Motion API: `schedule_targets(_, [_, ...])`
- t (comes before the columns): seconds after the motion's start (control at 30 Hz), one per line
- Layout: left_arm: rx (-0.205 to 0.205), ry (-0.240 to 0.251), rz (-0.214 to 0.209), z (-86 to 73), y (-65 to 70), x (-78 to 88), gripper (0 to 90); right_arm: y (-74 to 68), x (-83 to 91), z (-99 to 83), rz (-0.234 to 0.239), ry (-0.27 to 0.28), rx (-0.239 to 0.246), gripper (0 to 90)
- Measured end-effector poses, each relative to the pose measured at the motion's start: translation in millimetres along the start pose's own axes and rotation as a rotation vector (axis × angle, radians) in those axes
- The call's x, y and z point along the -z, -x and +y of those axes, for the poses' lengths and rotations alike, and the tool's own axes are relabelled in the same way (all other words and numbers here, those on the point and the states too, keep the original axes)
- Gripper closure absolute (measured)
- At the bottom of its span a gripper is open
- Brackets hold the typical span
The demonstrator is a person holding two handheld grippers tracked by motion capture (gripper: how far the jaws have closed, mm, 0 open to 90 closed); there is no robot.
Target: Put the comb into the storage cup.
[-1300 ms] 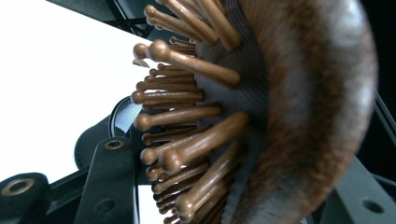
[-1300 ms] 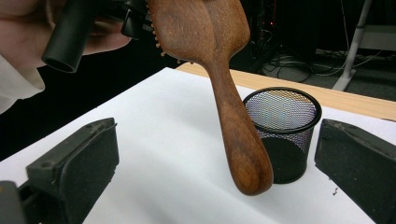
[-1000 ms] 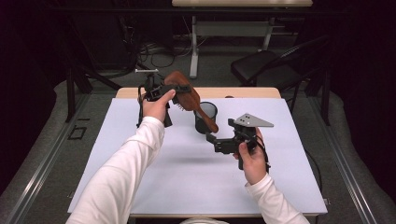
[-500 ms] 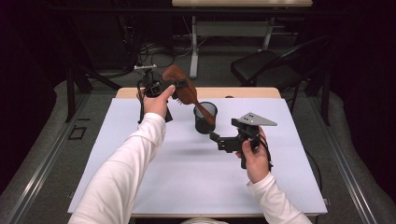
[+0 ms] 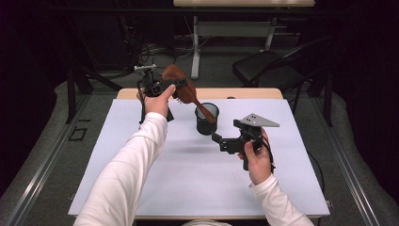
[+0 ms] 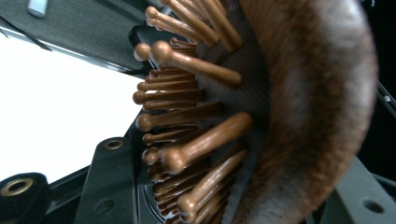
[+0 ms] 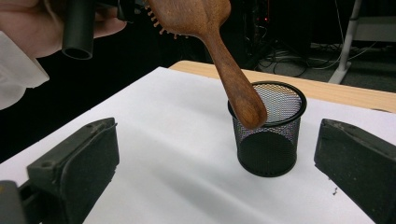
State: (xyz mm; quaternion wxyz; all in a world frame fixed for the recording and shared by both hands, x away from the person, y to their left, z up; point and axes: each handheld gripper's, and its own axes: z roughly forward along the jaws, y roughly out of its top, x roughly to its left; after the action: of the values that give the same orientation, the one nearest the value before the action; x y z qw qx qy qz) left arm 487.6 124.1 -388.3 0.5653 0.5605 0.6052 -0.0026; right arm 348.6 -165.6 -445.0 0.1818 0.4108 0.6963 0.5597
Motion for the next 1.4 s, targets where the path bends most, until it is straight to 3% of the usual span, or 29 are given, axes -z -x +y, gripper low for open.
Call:
schedule_targets(0.27, [-0.001,0.042,0.019,5.6,-1.9,0.5,47.9,0.2,-1.0,0.0,0.004,-0.002,0.002,0.0])
schedule_targets(0.73, [0.0,0.063,0.072,6.0,-6.0,-6.7,47.8,1.3,-0.2,0.2,-0.001,0.002,-0.002,0.0])
schedule_targets(1.4, [-0.011,0.077,0.083,3.2,-6.0,-13.8,47.8,1.8,0.1,0.2,-0.002,0.007,-0.001,0.2])
